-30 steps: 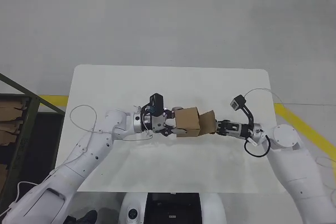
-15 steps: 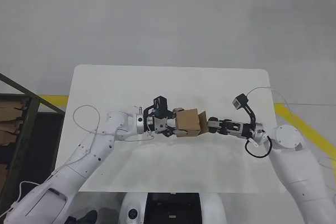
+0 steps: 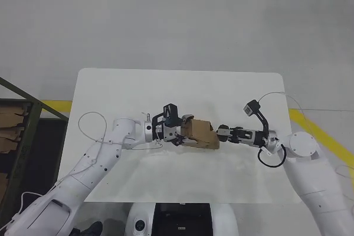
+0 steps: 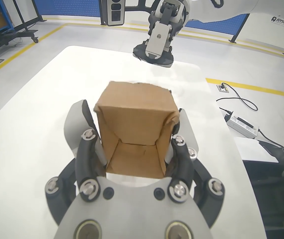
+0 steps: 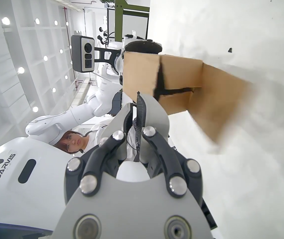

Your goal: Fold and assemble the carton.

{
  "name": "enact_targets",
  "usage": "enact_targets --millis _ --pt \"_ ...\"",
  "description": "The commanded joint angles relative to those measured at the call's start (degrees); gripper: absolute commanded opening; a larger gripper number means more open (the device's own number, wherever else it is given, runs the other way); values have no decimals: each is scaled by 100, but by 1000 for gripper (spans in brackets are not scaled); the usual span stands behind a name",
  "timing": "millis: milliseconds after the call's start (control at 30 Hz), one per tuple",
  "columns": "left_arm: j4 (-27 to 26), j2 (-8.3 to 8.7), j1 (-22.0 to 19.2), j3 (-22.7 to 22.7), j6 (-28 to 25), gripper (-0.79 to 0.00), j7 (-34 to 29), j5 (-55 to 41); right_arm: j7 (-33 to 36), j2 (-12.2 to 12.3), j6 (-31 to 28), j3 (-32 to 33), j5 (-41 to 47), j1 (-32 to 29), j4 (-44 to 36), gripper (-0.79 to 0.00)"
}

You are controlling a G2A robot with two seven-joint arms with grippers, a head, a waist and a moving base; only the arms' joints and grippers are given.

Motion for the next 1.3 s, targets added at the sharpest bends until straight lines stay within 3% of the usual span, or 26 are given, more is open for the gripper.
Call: enact_targets --millis 0,100,233,400,567,800,1267 --pt "-4 -3 5 -7 3 -194 10 2 -10 0 21 -28 -48 13 -6 -686" --pt "-16 -3 15 -28 5 -203 41 27 -49 0 35 -51 -80 28 12 -683" --pt "28 -6 26 -50 -14 -206 58 13 -59 17 -31 49 67 -3 45 -742" --pt "105 -17 15 -51 -28 -200 43 16 -3 64 -35 180 4 -114 52 -730" --pt "126 3 55 -165 33 -194 146 69 -497 98 163 266 -451 -215 355 -739" --pt "178 83 265 -420 154 -188 204 223 -629 29 182 -28 -460 -9 790 -763" --pt "40 219 625 -1074 361 -163 420 -35 -580 -280 111 -1155 -657 821 1264 -727"
